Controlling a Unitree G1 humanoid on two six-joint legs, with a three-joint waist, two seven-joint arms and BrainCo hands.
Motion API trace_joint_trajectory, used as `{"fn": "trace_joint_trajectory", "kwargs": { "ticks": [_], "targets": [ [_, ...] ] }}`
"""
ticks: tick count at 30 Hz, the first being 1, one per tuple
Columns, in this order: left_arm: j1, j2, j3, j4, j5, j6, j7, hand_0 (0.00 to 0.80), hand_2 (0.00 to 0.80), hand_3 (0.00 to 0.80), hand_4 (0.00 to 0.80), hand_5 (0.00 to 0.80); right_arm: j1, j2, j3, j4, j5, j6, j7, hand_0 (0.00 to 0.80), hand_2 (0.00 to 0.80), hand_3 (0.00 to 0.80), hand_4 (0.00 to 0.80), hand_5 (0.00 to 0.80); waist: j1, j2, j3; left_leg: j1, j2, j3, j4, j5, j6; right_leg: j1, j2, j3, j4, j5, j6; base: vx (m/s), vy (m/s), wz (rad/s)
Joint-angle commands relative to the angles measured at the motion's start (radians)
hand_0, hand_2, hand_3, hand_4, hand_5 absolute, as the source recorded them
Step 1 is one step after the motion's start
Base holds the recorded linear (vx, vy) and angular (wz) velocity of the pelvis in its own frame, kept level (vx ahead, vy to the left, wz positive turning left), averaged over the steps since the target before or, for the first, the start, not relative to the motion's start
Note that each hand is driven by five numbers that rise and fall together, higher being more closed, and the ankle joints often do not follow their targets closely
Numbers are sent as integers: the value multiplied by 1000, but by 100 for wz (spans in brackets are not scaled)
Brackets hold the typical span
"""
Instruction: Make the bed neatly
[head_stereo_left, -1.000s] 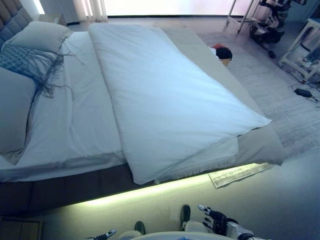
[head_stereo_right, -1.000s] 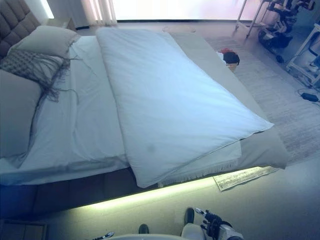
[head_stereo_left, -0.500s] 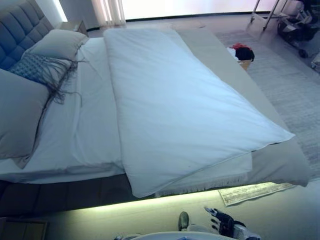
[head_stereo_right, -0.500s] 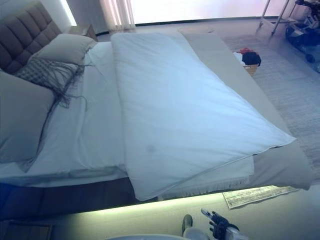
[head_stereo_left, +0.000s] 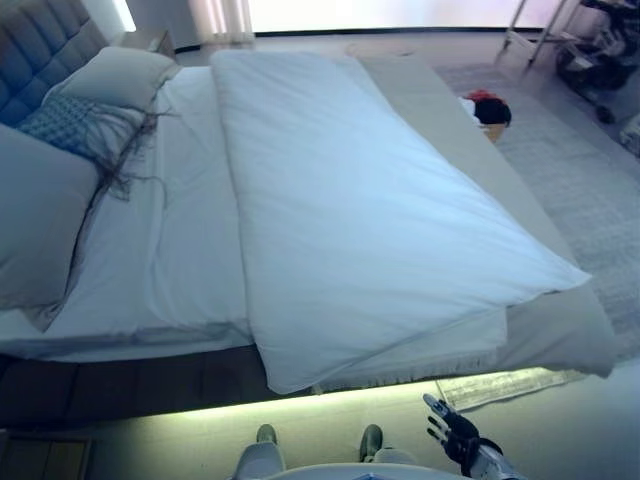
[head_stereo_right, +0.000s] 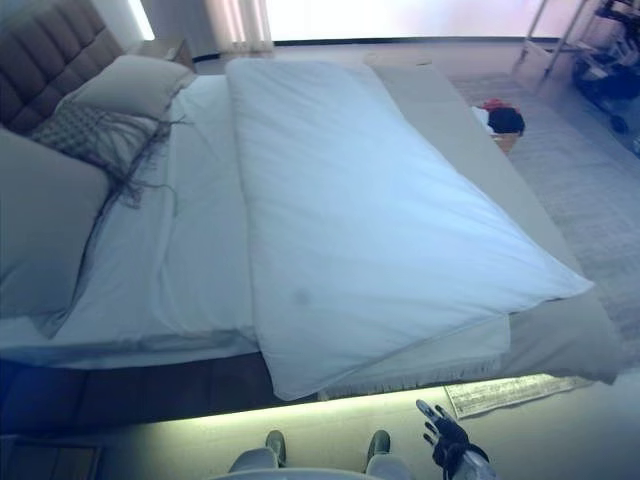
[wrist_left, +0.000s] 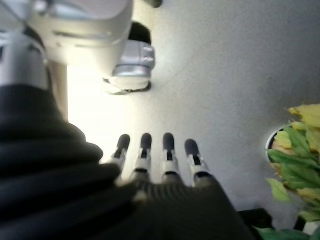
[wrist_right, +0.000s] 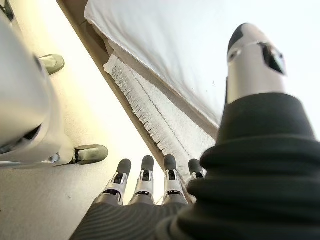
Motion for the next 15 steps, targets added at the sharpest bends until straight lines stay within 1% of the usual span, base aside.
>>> {"fn": "trace_joint_trajectory", "kwargs": {
  "ticks": [1, 4, 5, 6, 8, 9, 12, 13, 15],
  "targets": [
    [-31, 2, -55, 13, 54, -25, 52, 0, 0, 0, 0, 0, -146, 12, -38, -26, 95, -59, 16, 0, 0, 0, 0, 0, 32, 3, 70, -24, 40, -21, 36, -34, -47, -31, -66, 45, 80, -80, 43, -84, -104, 13],
    [-80, 20, -68, -4, 48, -42, 50, 0, 0, 0, 0, 0, -196, 12, -17, -52, 149, -82, -5, 0, 0, 0, 0, 0, 45, -3, 125, -122, 46, -33, 91, -26, -54, -98, -73, 59, 110, -80, 38, -145, -123, 15],
    [-86, 23, -70, -8, 43, -46, 47, 0, 0, 0, 0, 0, -205, 9, -16, -54, 154, -84, -6, 0, 0, 0, 0, 0, 46, -2, 133, -143, 48, -36, 106, -27, -55, -115, -75, 60, 121, -80, 37, -137, -113, 24],
    [-105, 34, -81, -27, 29, -45, 32, 0, 0, 0, 0, 0, -233, -8, -19, -67, 159, -81, -16, 0, 0, 0, 0, 0, 46, 3, 163, -196, 56, -45, 145, -24, -58, -159, -82, 66, 152, -80, 34, -123, -55, 15],
    [-126, 48, -93, -48, 7, -41, 9, 0, 0, 0, 0, 0, -270, -36, -25, -75, 159, -70, -31, 0, 0, 0, 0, 0, 43, 15, 188, -256, 60, -55, 186, -25, -61, -215, -88, 74, 187, -82, 29, -116, -4, 7],
    [-133, 55, -103, -59, -12, -56, -7, 0, 0, 0, 0, 0, -293, -55, -29, -75, 163, -65, -34, 0, 0, 0, 0, 0, 40, 24, 202, -289, 60, -61, 206, -25, -61, -248, -89, 81, 209, -85, 26, -76, 21, 7],
    [-148, 64, -121, -102, -112, -176, -43, 0, 0, 0, 0, 0, -348, -85, -29, -72, 135, -73, -71, 0, 0, 0, 0, 0, 40, 39, 230, -361, 56, -78, 250, -31, -58, -325, -94, 94, 258, -94, 20, -55, -5, -2],
    [-162, 69, -129, -131, -159, -202, -50, 0, 0, 0, 0, 0, -377, -99, -27, -66, 134, -81, -95, 0, 0, 0, 0, 0, 43, 45, 246, -393, 52, -83, 270, -36, -52, -363, -99, 97, 281, -97, 19, -88, -21, -4],
    [-180, 76, -137, -155, -197, -224, -63, 0, 0, 0, 0, 0, -416, -121, -30, -50, 129, -81, -120, 0, 0, 0, 0, 0, 49, 53, 264, -442, 44, -92, 299, -45, -46, -418, -104, 102, 319, -105, 18, -85, -17, 0]
  ]
}}
